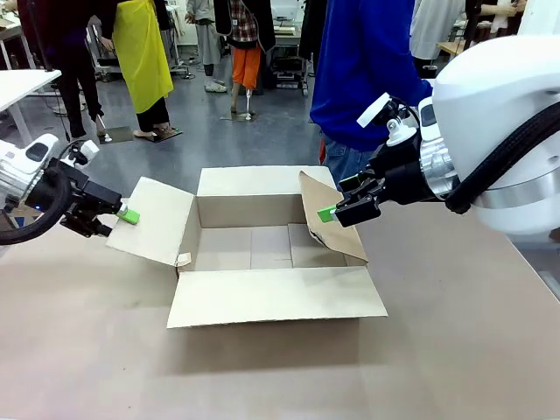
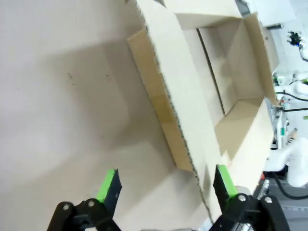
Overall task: Pack the gift set into the box.
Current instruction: Place both hands on the side flaps of the Package Box and spread them outward.
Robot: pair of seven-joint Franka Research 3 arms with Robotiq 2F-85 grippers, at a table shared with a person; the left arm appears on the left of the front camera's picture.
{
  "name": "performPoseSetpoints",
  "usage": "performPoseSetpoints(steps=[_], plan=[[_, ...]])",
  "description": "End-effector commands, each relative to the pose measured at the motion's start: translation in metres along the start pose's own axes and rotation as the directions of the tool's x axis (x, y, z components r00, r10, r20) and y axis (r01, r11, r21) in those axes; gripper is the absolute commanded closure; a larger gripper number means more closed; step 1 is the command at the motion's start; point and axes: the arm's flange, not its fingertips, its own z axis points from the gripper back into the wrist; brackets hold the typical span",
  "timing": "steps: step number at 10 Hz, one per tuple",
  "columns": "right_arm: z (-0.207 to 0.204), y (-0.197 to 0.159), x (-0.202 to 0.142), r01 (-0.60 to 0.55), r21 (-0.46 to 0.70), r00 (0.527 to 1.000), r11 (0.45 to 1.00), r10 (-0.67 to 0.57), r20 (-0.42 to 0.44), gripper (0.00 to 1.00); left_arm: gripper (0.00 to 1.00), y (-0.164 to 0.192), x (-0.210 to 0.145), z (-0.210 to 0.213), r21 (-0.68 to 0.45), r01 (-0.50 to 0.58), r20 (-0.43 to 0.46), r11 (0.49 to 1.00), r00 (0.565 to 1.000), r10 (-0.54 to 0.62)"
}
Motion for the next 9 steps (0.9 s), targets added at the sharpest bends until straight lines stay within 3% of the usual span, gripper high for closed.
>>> performPoseSetpoints(steps=[1, 3, 4, 6, 7, 9], plan=[[0.003, 0.000, 0.004, 0.003, -0.022, 1.000, 1.000, -0.004, -0.008, 0.00, 0.00, -0.030, 0.008, 0.001, 0.111, -0.045, 0.044, 0.993, 0.998, 0.040], [0.000, 0.000, 0.000, -0.001, 0.000, 1.000, 1.000, 0.001, 0.001, 0.00, 0.00, -0.030, 0.008, 0.001, 0.111, -0.045, 0.044, 0.993, 0.998, 0.040], [-0.014, 0.004, 0.036, -0.007, -0.006, 0.992, 1.000, 0.006, -0.123, 0.00, 0.00, -0.030, 0.008, 0.001, 0.111, -0.045, 0.044, 0.993, 0.998, 0.040], [-0.024, 0.016, 0.111, -0.009, -0.067, 0.932, 0.998, -0.016, -0.363, 0.00, 0.00, -0.030, 0.008, 0.001, 0.111, -0.045, 0.044, 0.993, 0.998, 0.040], [-0.027, 0.018, 0.133, 0.026, -0.099, 0.893, 0.995, -0.068, -0.445, 0.00, 0.00, -0.030, 0.008, 0.001, 0.111, -0.045, 0.044, 0.993, 0.998, 0.040], [-0.048, 0.029, 0.168, 0.059, -0.220, 0.770, 0.974, -0.185, -0.610, 0.00, 0.00, -0.030, 0.008, 0.001, 0.111, -0.045, 0.044, 0.993, 0.998, 0.040]])
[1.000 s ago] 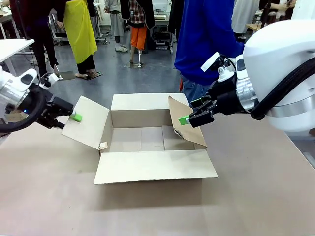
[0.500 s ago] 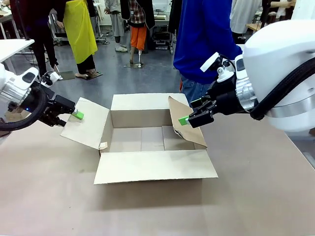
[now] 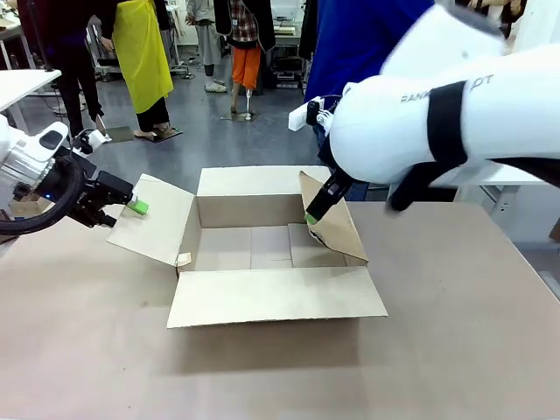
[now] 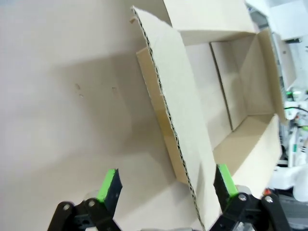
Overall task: Pack the gift set into the box.
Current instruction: Place both hands on the side flaps of the Package Box and spread them outward.
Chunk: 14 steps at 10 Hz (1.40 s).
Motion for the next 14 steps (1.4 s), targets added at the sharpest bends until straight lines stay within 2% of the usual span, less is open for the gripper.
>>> performPoseSetpoints(steps=[1, 2, 3, 5, 6, 7, 8, 10, 12, 14], plan=[[0.049, 0.032, 0.089, 0.114, -0.060, 0.977, 0.992, -0.123, -0.172, 0.00, 0.00, -0.002, -0.003, 0.002, 0.008, 0.000, -0.005, 1.000, 1.000, 0.000], [0.038, 0.035, 0.107, 0.189, -0.148, 0.955, 0.971, -0.217, -0.204, 0.00, 0.00, -0.002, -0.003, 0.002, 0.008, 0.000, -0.005, 1.000, 1.000, 0.000], [0.019, 0.034, 0.120, 0.268, -0.185, 0.928, 0.945, -0.305, -0.216, 0.00, 0.00, -0.002, -0.003, 0.002, 0.008, 0.000, -0.005, 1.000, 1.000, 0.000], [-0.026, 0.027, 0.134, 0.407, -0.310, 0.847, 0.859, -0.482, -0.223, 0.00, 0.00, -0.002, -0.003, 0.002, 0.008, 0.000, -0.005, 1.000, 1.000, 0.000], [-0.046, 0.021, 0.135, 0.435, -0.396, 0.813, 0.809, -0.542, -0.215, 0.00, 0.00, -0.002, -0.003, 0.002, 0.008, 0.000, -0.005, 1.000, 1.000, 0.000], [-0.064, 0.018, 0.135, 0.431, -0.426, 0.805, 0.795, -0.552, -0.216, 0.00, 0.00, -0.002, -0.003, 0.002, 0.008, 0.000, -0.005, 1.000, 1.000, 0.000], [-0.083, 0.014, 0.133, 0.422, -0.410, 0.808, 0.808, -0.541, -0.234, 0.00, 0.00, -0.002, -0.003, 0.002, 0.008, 0.000, -0.005, 1.000, 1.000, 0.000], [-0.114, 0.001, 0.120, 0.431, -0.420, 0.792, 0.799, -0.558, -0.250, 0.00, 0.00, -0.002, -0.003, 0.002, 0.008, 0.000, -0.005, 1.000, 1.000, 0.000], [-0.123, -0.005, 0.111, 0.420, -0.479, 0.784, 0.771, -0.574, -0.236, 0.00, 0.00, -0.002, -0.003, 0.002, 0.008, 0.000, -0.005, 1.000, 1.000, 0.000], [-0.123, -0.008, 0.108, 0.417, -0.487, 0.781, 0.767, -0.576, -0.239, 0.00, 0.00, -0.002, -0.003, 0.002, 0.008, 0.000, -0.005, 1.000, 1.000, 0.000]])
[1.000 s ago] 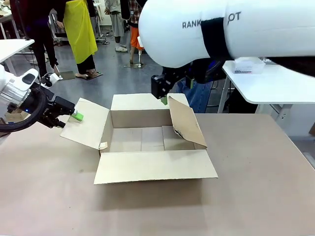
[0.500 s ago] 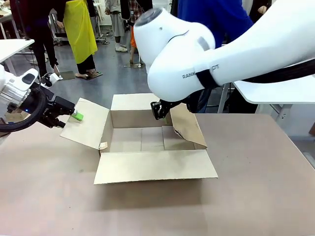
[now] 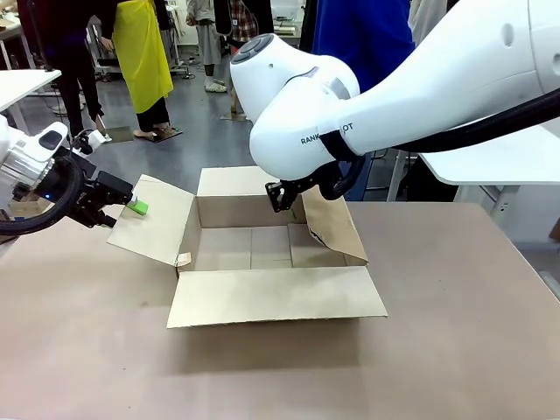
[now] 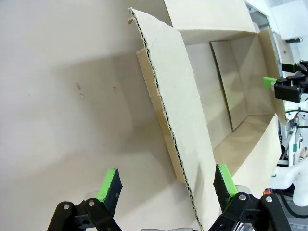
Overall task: Pack the gift set into the box.
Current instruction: Place both hands on the side flaps of the Package Box and spread them outward.
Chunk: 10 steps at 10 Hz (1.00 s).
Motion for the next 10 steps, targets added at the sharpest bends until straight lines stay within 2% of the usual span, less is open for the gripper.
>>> performPoseSetpoints(steps=[1, 6, 10], plan=[[0.008, -0.008, -0.004, 0.032, -0.035, 0.999, 0.999, -0.032, 0.005, 0.00, 0.00, -0.002, -0.003, 0.002, 0.007, 0.001, -0.005, 1.000, 1.000, -0.001], [0.032, -0.066, -0.028, 0.108, -0.081, 0.994, 0.991, -0.108, 0.006, 0.00, 0.00, -0.002, -0.003, 0.002, 0.007, 0.001, -0.005, 1.000, 1.000, -0.001], [0.024, -0.117, -0.047, 0.136, 0.073, 0.991, 0.988, -0.137, 0.003, 0.00, 0.00, -0.002, -0.003, 0.002, 0.007, 0.001, -0.005, 1.000, 1.000, -0.001]])
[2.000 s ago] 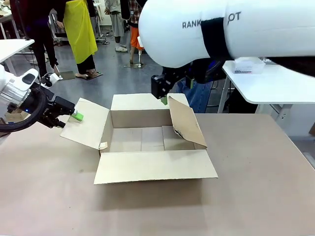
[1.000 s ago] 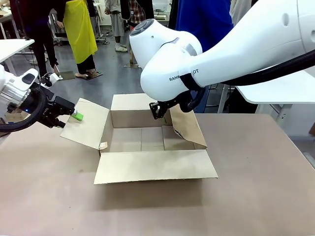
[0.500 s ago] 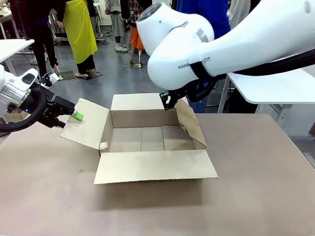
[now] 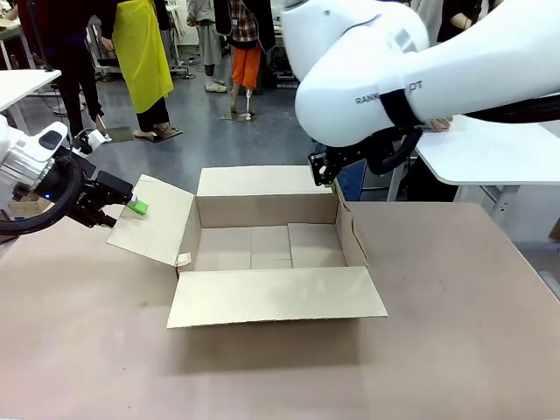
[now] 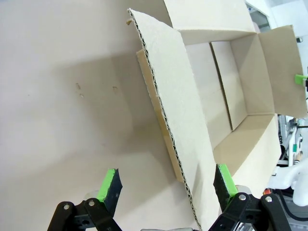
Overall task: Pack the gift set into the box.
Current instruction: Place both hands on the side flaps of the Package Box and spread them outward.
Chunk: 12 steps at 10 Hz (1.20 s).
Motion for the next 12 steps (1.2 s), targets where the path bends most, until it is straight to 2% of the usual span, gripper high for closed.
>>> performPoseSetpoints(steps=[1, 2, 5, 6, 7, 12], plan=[[-0.017, -0.044, -0.021, 0.029, 0.082, 1.000, 0.996, -0.029, -0.005, 0.00, 0.00, -0.002, -0.003, 0.002, 0.007, 0.000, -0.005, 1.000, 1.000, 0.000], [-0.026, -0.064, -0.029, 0.089, 0.032, 0.996, 0.996, -0.089, -0.015, 0.00, 0.00, -0.002, -0.003, 0.002, 0.007, 0.000, -0.005, 1.000, 1.000, 0.000], [-0.067, -0.109, -0.055, 0.244, 0.077, 0.970, 0.967, -0.244, -0.021, 0.00, 0.00, -0.002, -0.003, 0.002, 0.007, 0.000, -0.005, 1.000, 1.000, 0.000], [-0.087, -0.109, -0.057, 0.251, 0.133, 0.968, 0.959, -0.246, -0.048, 0.00, 0.00, -0.002, -0.003, 0.002, 0.007, 0.000, -0.005, 1.000, 1.000, 0.000], [-0.055, -0.102, -0.039, 0.184, 0.033, 0.982, 0.982, -0.183, -0.037, 0.00, 0.00, -0.002, -0.003, 0.002, 0.007, 0.000, -0.005, 1.000, 1.000, 0.000], [-0.055, -0.102, -0.039, 0.184, 0.033, 0.982, 0.982, -0.183, -0.037, 0.00, 0.00, -0.002, -0.003, 0.002, 0.007, 0.000, -0.005, 1.000, 1.000, 0.000]])
